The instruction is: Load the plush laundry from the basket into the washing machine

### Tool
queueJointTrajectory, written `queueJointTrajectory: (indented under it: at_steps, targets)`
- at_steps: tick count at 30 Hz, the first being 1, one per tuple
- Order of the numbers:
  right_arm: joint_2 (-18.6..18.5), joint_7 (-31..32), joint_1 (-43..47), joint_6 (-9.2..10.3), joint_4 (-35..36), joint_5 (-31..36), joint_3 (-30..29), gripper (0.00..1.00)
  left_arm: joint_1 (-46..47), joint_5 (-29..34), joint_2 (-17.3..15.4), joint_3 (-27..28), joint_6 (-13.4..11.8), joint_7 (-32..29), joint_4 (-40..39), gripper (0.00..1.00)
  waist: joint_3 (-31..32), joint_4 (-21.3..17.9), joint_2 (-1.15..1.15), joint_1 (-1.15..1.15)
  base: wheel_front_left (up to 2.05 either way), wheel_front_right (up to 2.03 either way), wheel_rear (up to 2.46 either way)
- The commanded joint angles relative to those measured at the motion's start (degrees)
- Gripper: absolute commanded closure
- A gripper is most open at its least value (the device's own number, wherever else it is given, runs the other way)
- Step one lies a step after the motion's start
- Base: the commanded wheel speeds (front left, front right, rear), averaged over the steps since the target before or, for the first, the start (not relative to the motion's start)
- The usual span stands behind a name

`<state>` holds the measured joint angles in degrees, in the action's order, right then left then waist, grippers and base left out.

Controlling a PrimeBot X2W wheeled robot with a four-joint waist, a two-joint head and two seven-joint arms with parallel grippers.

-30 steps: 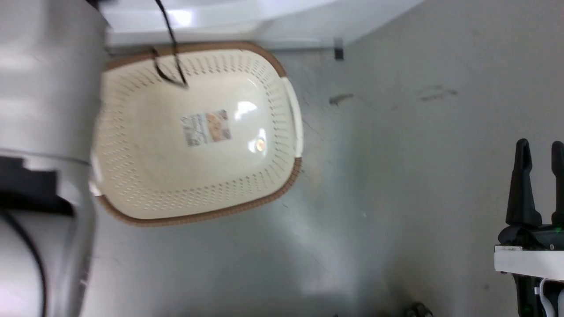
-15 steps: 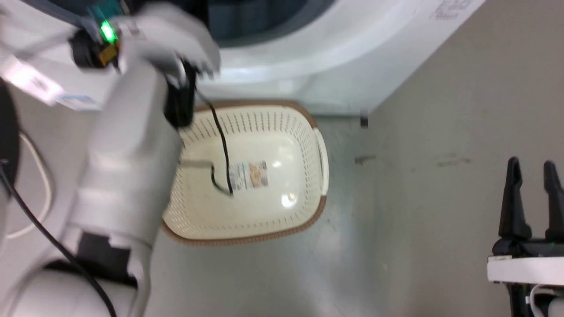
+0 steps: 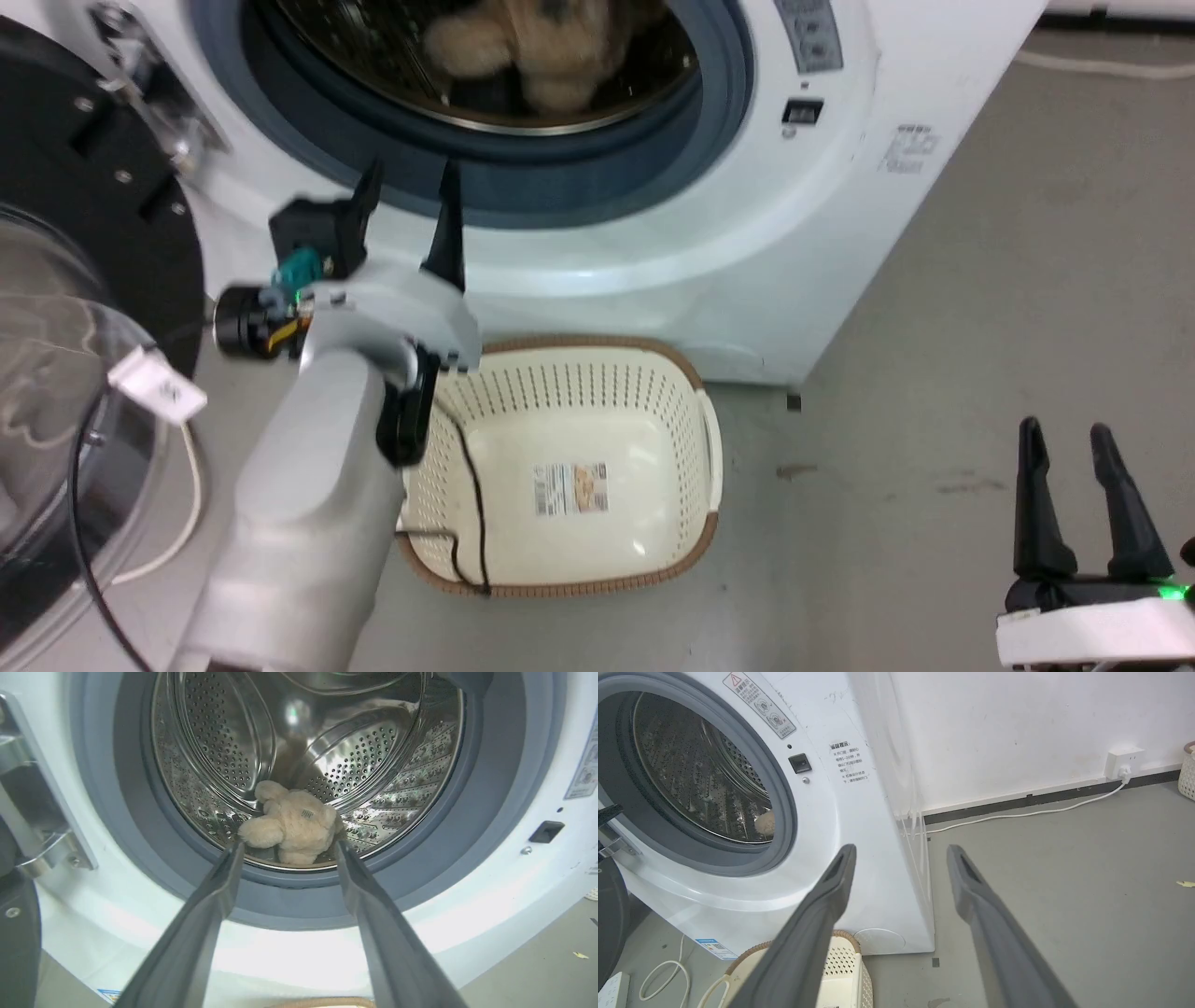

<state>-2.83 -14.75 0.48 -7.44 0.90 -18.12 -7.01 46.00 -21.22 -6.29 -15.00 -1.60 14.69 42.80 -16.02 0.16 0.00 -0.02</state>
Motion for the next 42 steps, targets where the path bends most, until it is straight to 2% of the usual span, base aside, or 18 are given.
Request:
queueJointTrajectory:
  at_steps: [1, 17, 26, 32, 42]
  targets:
    - [-0.05, -0.25, 1.12, -0.05, -0.34, 0.27, 0.25, 0.00, -2.69, 0.54, -0.44, 0.27, -0.42, 0.30, -1.37, 0.00, 3.52, 0.99, 0.00, 0.02, 0.00, 0.00, 0.00]
    - [-0.05, -0.25, 7.83, -0.05, -3.75, 5.63, 2.07, 0.00, -25.96, 0.63, -2.99, 3.46, -1.09, 0.30, -15.83, 0.00, 16.27, 1.53, 0.00, 0.02, 0.00, 0.00, 0.00]
    - [-0.05, -0.25, 9.47, -0.05, -4.45, 6.08, 3.65, 0.00, -35.05, -0.02, -5.24, 3.91, -1.59, -0.03, -23.08, 0.00, 18.53, 1.46, 0.00, 0.02, 0.00, 0.00, 0.00]
    - [-0.05, -0.12, 10.21, -0.05, -4.88, 6.05, 4.39, 0.00, -42.58, -0.37, -7.20, 4.80, -3.41, -1.28, -30.52, 0.00, 19.57, 1.94, 0.00, 0.02, 0.00, 0.00, 0.00]
    - [-0.05, 0.04, 10.79, -0.05, -5.28, 5.91, 4.59, 0.00, -48.11, -2.48, -7.25, 3.29, -2.01, -3.53, -36.66, 0.00, 19.92, 2.63, 0.00, 0.02, 0.00, 0.00, 0.00]
